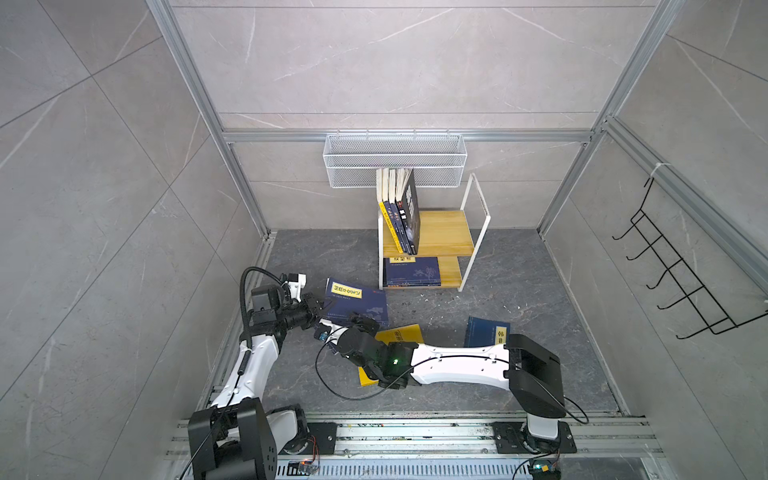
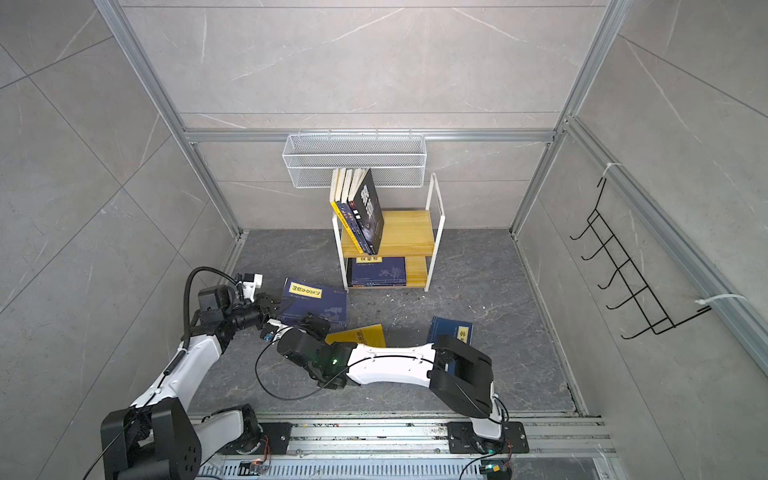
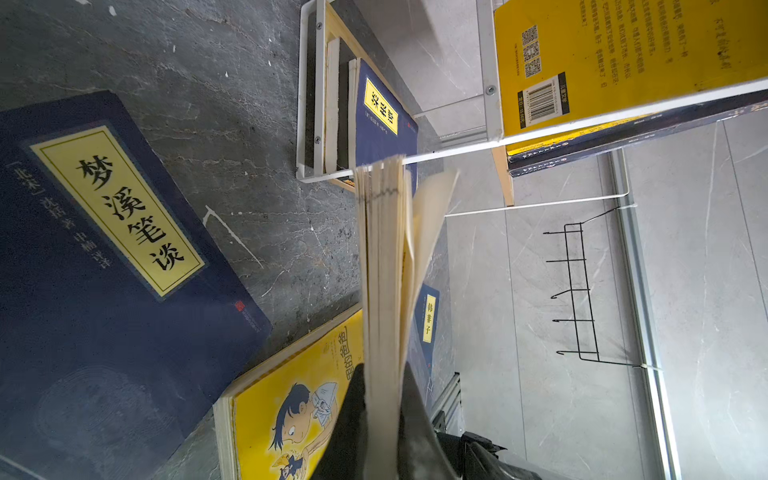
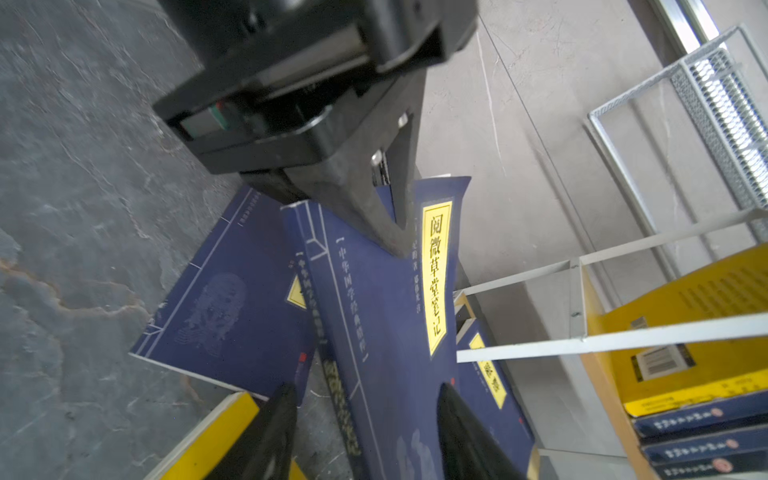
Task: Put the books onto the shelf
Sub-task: 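Carry the held blue book toward the shelf's lower tier with right gripper, then insert the blue book upright into the shelf's lower tier beside other books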
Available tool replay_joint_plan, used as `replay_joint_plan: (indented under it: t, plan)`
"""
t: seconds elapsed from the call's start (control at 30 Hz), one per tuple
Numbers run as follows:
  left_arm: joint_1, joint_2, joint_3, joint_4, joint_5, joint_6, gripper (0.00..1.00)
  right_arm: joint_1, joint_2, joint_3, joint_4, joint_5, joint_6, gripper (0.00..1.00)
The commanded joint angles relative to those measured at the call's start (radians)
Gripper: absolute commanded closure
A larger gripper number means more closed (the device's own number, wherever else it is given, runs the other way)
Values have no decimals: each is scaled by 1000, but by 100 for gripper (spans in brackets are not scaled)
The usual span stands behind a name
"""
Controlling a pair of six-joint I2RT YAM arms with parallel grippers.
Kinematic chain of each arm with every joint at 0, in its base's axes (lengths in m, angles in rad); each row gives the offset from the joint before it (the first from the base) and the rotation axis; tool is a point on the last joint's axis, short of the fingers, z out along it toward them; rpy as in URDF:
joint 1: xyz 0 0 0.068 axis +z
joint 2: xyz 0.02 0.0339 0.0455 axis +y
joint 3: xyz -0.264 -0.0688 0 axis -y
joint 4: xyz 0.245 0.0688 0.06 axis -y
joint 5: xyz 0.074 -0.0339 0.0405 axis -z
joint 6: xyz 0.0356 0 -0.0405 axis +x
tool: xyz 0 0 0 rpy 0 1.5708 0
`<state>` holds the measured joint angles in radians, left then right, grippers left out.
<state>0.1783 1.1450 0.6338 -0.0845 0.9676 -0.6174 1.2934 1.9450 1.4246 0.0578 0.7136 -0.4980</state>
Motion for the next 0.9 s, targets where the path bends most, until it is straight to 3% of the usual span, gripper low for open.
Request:
replay_joint_plan:
  t: [0.0,0.07,0.2,0.27,0.37,0.43,0.67,0.87]
  plan:
    - [-6,-31,26,28,25,5,100,-19,52,56,-46,40,-63,50]
    - [-9,-30,30,20,31,12,100,-30,78,85,-70,48,-73,58]
    - [-10,-32,29,13,23,20,100,-36,84,92,-84,60,-88,93]
    - [-10,-33,27,12,20,35,99,-39,75,75,-71,63,-105,100]
    - [-8,-28,33,-4,12,41,65,-39,43,49,-95,76,-111,100]
    - [-8,-34,31,-13,-14,68,51,-42,-13,-16,-78,46,-115,100]
    - [22,-44,84,-168,-184,245,28,-78,-234,-191,-167,-52,-163,100]
    - [59,-59,105,-230,-271,308,14,-136,-354,-203,-360,-139,-217,100]
